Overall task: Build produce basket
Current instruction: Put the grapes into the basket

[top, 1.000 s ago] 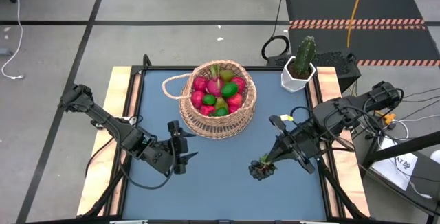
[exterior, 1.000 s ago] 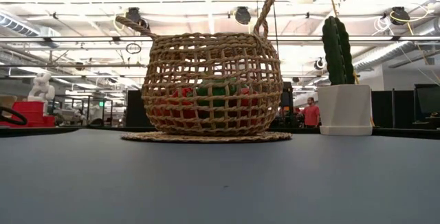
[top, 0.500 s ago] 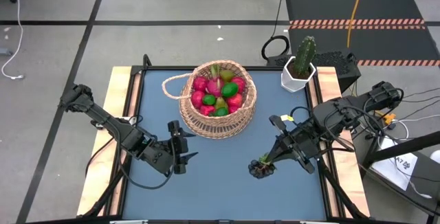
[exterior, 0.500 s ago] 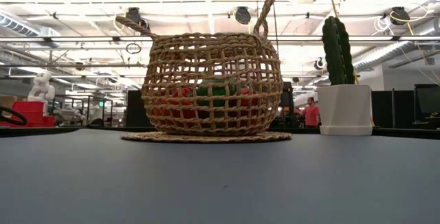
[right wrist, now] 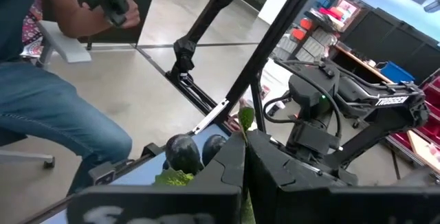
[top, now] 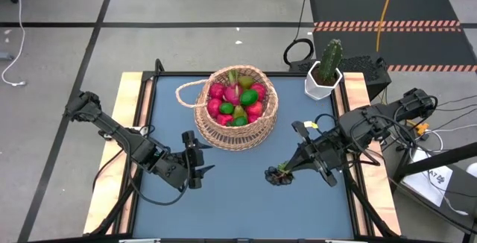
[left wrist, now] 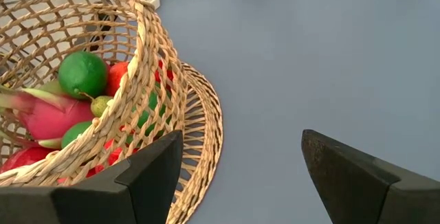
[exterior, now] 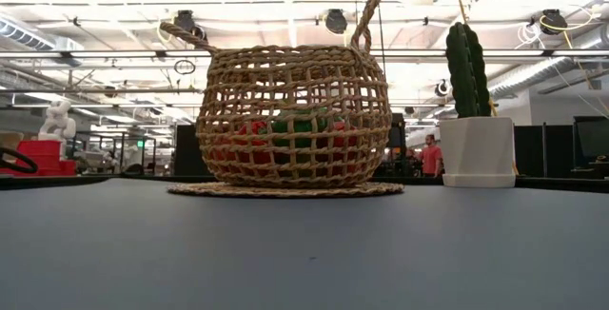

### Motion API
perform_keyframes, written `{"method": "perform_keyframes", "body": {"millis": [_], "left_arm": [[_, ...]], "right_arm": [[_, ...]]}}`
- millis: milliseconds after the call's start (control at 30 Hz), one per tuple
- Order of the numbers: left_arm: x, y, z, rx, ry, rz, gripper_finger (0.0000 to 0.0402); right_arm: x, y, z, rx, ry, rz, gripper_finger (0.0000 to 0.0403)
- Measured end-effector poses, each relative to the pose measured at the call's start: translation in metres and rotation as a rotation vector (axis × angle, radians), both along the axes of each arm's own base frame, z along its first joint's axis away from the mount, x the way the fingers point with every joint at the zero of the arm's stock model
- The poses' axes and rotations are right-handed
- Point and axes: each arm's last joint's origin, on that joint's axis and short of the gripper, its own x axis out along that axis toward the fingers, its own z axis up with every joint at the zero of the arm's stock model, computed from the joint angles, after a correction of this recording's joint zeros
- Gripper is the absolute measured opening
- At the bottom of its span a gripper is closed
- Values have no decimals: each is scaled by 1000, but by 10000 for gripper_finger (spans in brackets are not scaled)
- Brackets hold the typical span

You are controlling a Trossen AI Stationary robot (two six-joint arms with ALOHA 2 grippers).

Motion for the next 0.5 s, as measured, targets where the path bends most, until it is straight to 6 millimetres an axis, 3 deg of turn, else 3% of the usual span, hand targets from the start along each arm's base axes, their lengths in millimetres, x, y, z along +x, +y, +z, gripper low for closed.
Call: {"method": "perform_keyframes", "body": {"millis": [500], "left_arm": [[0,0,0,-9,-6,4,294]], "right_arm": [[1,-1,0,16,6,-53,0]]}}
